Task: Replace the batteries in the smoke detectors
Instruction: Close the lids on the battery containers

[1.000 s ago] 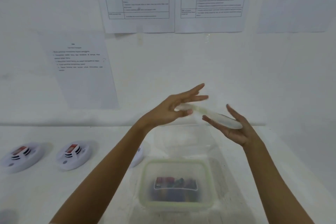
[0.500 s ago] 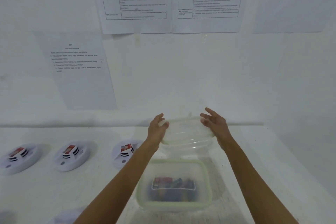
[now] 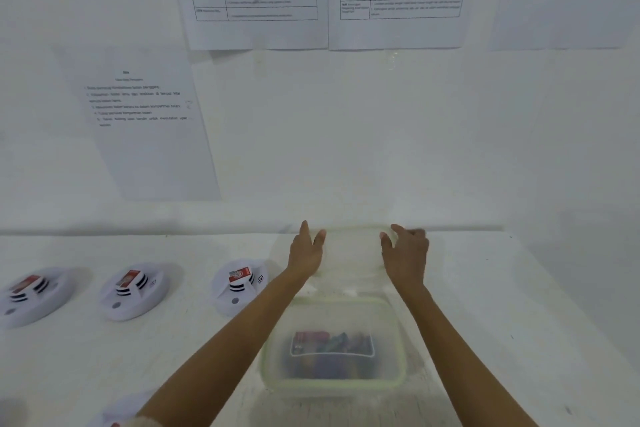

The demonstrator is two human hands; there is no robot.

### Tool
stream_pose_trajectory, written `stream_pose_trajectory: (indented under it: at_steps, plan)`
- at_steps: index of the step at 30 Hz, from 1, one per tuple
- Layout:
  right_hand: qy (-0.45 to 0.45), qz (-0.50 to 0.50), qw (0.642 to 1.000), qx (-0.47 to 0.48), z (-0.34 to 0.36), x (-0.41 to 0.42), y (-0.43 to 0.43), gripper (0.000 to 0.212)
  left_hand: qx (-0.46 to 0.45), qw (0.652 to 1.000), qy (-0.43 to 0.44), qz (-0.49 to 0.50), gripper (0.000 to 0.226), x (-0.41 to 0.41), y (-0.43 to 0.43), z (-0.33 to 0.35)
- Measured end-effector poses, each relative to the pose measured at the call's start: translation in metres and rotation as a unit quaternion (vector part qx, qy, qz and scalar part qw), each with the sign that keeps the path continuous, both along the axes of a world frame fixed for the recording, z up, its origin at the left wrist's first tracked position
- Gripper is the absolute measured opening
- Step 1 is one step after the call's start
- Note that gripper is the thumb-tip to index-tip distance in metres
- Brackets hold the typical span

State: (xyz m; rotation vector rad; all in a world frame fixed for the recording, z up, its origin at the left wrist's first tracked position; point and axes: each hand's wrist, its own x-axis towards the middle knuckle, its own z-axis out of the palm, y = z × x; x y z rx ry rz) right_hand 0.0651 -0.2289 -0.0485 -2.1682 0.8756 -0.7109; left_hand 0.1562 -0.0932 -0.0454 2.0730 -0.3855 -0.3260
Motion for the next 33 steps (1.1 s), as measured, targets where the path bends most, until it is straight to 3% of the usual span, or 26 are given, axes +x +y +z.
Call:
stream_pose_trajectory:
  at_steps: [2, 7, 10, 17, 22, 24, 29, 31, 33]
  plan:
    - [0.029, 0.003, 1.0, 0.006, -0.001, -0.001, 0.008, 0.043, -0.028, 0.999, 0.032, -0.002, 0.065, 0.0, 0.0, -0.001]
    - [0.01, 0.027, 0.997, 0.078, -0.002, -0.005, 0.016, 0.075, -0.046, 0.997, 0.064, -0.001, 0.103, 0.001, -0.001, 0.0]
    - [0.004, 0.027, 0.991, 0.128, 0.001, -0.004, 0.012, 0.083, -0.066, 0.995, 0.07, -0.003, 0.102, 0.004, -0.001, -0.002]
    - [-0.056, 0.004, 0.975, 0.216, 0.0, -0.001, 0.008, 0.08, -0.081, 0.993, 0.071, -0.047, 0.085, 0.007, 0.003, -0.001]
    - [-0.051, 0.034, 0.974, 0.216, -0.001, -0.003, 0.008, 0.086, -0.14, 0.981, 0.111, -0.076, 0.077, 0.007, 0.009, 0.0]
    - [-0.039, 0.053, 0.973, 0.22, 0.001, -0.004, 0.007, 0.087, -0.115, 0.987, 0.103, -0.052, 0.077, 0.008, 0.005, 0.003]
    - [-0.067, 0.026, 0.973, 0.221, 0.0, -0.001, 0.016, 0.082, 0.092, 0.995, 0.011, 0.024, 0.086, 0.005, -0.007, 0.002]
    - [-0.071, 0.02, 0.973, 0.22, -0.001, 0.0, 0.018, 0.082, 0.119, 0.992, -0.032, 0.033, 0.088, -0.002, -0.01, 0.001]
    - [-0.069, 0.025, 0.971, 0.227, 0.0, 0.001, 0.016, 0.084, 0.103, 0.994, -0.018, 0.014, 0.1, -0.006, -0.01, 0.004]
